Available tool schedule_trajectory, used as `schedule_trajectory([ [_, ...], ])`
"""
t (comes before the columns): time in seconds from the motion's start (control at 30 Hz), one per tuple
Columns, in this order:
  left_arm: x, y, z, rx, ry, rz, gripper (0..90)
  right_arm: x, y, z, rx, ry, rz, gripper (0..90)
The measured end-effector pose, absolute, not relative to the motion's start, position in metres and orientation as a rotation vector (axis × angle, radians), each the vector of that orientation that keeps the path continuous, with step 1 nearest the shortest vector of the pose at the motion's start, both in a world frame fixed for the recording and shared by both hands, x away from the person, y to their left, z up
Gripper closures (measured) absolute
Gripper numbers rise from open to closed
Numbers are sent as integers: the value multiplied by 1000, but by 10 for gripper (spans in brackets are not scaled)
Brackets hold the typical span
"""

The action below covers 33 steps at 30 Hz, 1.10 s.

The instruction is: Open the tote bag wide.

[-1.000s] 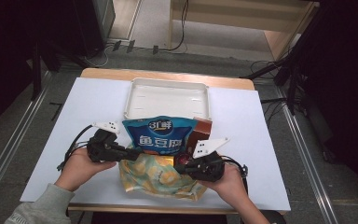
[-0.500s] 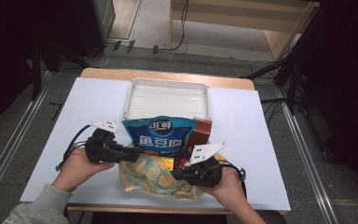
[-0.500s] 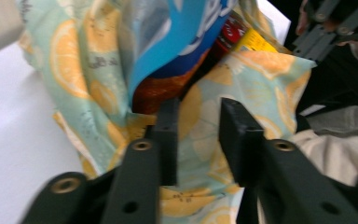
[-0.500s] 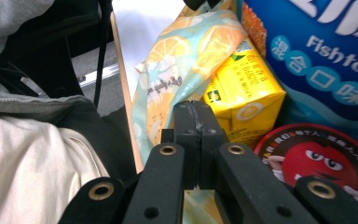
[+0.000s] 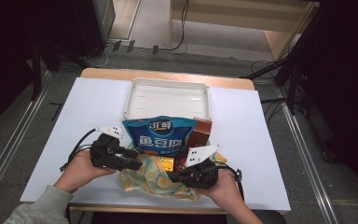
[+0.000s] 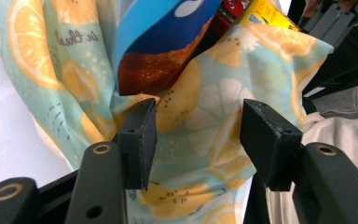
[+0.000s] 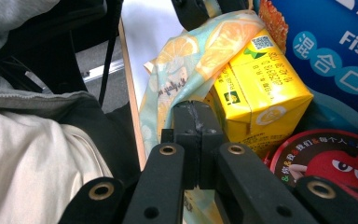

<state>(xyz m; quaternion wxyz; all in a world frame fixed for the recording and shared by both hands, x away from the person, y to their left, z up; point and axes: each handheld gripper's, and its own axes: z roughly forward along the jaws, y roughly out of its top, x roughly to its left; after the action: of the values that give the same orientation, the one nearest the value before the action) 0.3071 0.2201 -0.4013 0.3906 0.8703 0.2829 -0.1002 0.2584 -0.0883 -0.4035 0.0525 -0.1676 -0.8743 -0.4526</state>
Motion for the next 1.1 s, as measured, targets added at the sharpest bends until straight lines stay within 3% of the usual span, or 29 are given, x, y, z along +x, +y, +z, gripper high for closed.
schedule_trajectory([
  [0.2,311,214,-405,2228,719,-260,505,258,-87,-405,-505,-2655,-1375,900],
  [0.33,310,213,-408,2248,724,-258,642,258,-84,-408,-496,-2655,-1374,900],
  [0.47,310,212,-410,2242,742,-270,850,258,-83,-411,-499,-2656,-1375,900],
  [0.53,309,212,-411,2242,740,-271,900,257,-82,-412,-497,-2653,-1383,900],
  [1.1,299,230,-419,2238,771,-287,900,258,-79,-428,-509,-2677,-1344,900],
])
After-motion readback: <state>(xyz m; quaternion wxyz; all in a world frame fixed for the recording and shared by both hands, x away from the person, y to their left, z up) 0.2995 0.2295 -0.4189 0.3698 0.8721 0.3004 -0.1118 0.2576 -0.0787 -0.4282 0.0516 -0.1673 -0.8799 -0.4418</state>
